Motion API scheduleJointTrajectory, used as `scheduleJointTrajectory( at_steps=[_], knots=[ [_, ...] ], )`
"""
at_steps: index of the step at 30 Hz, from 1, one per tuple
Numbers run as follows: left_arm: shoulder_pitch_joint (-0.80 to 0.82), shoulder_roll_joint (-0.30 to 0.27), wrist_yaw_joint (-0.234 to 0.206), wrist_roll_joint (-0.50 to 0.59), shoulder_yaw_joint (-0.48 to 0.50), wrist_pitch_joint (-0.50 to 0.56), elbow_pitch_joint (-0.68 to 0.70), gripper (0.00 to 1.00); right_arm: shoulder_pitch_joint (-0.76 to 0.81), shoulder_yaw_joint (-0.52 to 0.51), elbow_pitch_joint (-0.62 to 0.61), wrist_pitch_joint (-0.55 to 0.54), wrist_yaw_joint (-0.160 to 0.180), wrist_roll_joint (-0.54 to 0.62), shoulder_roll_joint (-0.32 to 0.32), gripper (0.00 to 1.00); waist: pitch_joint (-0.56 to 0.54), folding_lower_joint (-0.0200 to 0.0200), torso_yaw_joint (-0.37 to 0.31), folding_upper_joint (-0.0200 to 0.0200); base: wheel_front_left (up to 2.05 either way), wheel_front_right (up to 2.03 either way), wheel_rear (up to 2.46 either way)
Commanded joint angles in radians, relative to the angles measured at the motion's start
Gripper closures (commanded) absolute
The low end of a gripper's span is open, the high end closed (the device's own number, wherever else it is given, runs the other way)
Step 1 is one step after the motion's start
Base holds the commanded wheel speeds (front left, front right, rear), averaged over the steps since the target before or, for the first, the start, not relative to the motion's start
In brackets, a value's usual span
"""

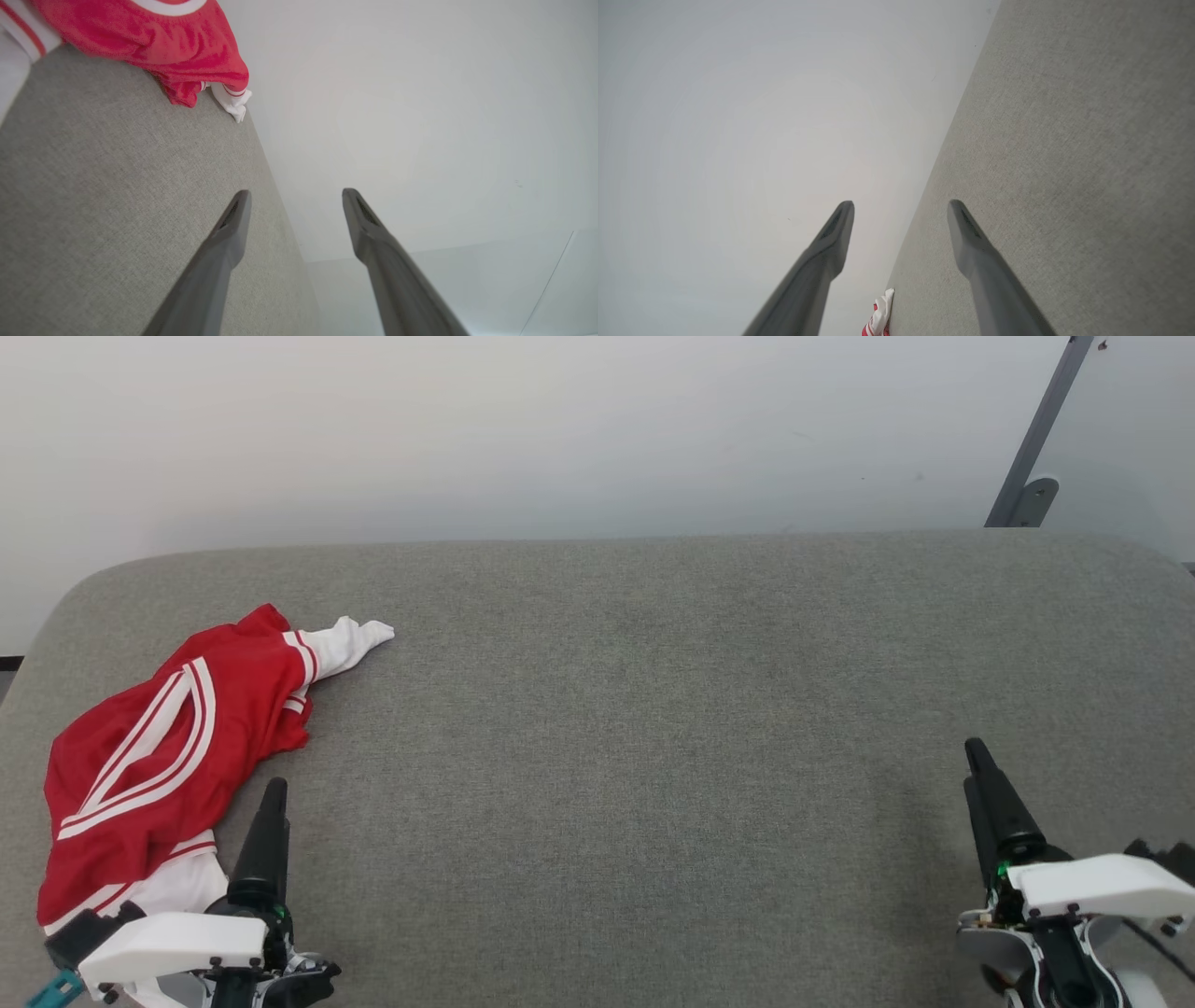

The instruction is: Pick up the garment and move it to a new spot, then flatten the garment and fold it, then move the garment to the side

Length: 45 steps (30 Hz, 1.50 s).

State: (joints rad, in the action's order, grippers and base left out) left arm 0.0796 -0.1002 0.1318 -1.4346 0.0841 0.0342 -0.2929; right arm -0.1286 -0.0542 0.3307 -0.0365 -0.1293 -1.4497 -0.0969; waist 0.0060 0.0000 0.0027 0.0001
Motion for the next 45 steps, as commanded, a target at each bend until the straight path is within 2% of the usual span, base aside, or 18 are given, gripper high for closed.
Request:
scheduleJointTrajectory(
  at_steps=[1,12,20,21,31,45],
  knots=[
    [0.037,-0.012,0.0,0.039,0.004,-0.01,0.017,0.0,-0.038,0.01,-0.009,0.012,-0.001,0.031,-0.015,0.0,0.0,0.0,0.0,-0.0001,0.0,0.0,0.0],
    [0.025,-0.018,-0.004,0.34,0.022,-0.056,0.03,0.0,-0.075,0.034,0.016,0.058,-0.001,0.285,-0.043,0.0,0.004,0.0,0.0,-0.0001,0.0,0.0,0.0],
    [0.025,-0.027,-0.012,0.493,0.021,-0.082,0.039,0.0,-0.09,0.023,0.012,0.085,-0.002,0.465,-0.05,0.0,0.008,0.0,0.0,-0.0001,0.0,0.0,0.0],
    [0.022,-0.032,-0.014,0.534,0.014,-0.089,0.038,0.0,-0.092,0.024,0.011,0.092,-0.002,0.514,-0.05,0.0,0.009,0.0,0.0,-0.0001,0.0,0.0,0.0],
    [0.014,-0.052,-0.038,0.683,-0.005,-0.12,0.055,0.0,-0.106,0.015,0.013,0.122,-0.002,0.731,-0.044,0.0,0.016,0.0,-0.003,-0.0001,0.0,0.0,0.0],
    [-0.007,-0.08,-0.069,0.873,-0.038,-0.165,0.071,0.0,-0.151,0.029,0.078,0.168,-0.002,0.932,-0.041,0.0,0.027,0.0,-0.012,-0.0001,0.0,0.0,0.0]
  ],
)
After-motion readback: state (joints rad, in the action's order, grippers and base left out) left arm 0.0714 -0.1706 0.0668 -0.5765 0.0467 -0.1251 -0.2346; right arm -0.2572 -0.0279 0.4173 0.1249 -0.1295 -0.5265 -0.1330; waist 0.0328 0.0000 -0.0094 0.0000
